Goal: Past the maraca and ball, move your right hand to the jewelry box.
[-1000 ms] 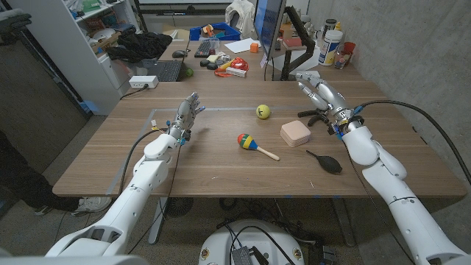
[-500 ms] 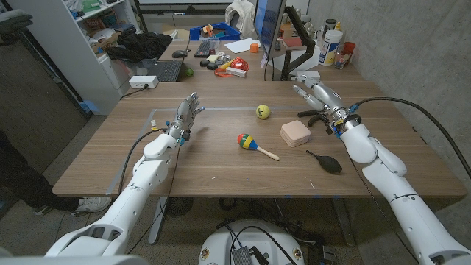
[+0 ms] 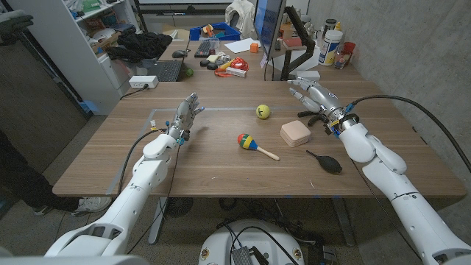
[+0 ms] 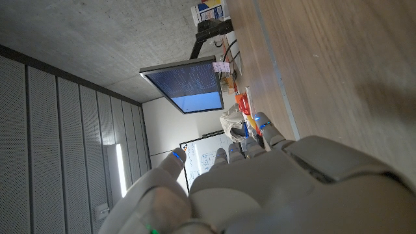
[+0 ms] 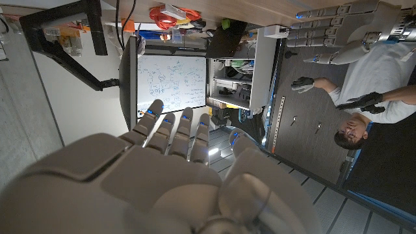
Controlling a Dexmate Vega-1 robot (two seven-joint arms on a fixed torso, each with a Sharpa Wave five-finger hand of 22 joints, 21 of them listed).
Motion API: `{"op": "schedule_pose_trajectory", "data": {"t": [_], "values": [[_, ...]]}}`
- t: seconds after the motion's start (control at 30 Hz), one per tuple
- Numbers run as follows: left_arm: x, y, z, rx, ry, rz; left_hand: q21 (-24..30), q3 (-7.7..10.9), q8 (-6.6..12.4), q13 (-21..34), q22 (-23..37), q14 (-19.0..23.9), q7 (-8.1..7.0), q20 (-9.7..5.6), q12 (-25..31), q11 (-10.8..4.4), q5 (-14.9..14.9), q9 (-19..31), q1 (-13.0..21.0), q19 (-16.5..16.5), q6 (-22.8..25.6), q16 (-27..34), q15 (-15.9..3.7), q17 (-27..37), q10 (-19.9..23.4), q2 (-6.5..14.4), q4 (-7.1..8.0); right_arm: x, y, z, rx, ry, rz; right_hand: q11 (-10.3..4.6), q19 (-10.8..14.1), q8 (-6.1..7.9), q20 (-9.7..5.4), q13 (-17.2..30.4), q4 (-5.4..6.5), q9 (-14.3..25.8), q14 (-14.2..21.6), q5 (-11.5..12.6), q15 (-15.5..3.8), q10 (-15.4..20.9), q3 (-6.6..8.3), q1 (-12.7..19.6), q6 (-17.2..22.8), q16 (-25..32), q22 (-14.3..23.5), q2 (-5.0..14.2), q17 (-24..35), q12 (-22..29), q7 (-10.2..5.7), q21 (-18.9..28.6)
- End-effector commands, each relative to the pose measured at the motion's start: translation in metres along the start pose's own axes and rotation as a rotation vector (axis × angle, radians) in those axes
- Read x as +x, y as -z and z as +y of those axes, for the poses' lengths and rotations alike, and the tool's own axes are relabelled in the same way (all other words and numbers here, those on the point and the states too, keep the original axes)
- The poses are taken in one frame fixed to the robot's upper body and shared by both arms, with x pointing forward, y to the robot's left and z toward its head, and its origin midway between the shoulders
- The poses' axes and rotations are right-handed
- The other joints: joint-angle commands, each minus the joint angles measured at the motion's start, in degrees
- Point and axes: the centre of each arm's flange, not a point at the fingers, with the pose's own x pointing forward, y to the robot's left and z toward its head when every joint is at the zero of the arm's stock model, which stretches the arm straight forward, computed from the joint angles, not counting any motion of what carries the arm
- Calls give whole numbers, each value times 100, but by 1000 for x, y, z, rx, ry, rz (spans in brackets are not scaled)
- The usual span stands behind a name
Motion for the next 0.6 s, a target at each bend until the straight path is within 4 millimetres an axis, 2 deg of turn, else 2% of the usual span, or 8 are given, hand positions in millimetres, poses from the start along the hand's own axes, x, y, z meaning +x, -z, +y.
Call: {"op": "schedule_pose_trajectory", "data": {"t": [0.03, 0.6], "values": [[0, 1, 1, -3, -2, 0, -22, 51, 19, 15, 26, -275, -39, -351, 8, -11, 33, 18, -20, -413, -164, -2, -153, 33, -35, 552, 15, -1, -1, 4, -49, -36, 3, -4, -14, 17, -252, 20, -26, 33, 57, 4, -90, 50, 2, 38, 62, 2, 8, 50, 12, 12, 6, -1], [-1, 3, -1, -3, -1, 10, -33, 54, 21, 14, 27, -265, -48, -356, 10, -9, 32, 16, -20, -400, -142, -2, -156, 32, -22, 554, 15, -5, -1, 8, -115, -80, 18, -28, 14, 20, -254, 20, -60, 33, 106, 9, -117, 135, 13, 85, 152, -2, 9, 62, 3, 24, -1, -18]]}}
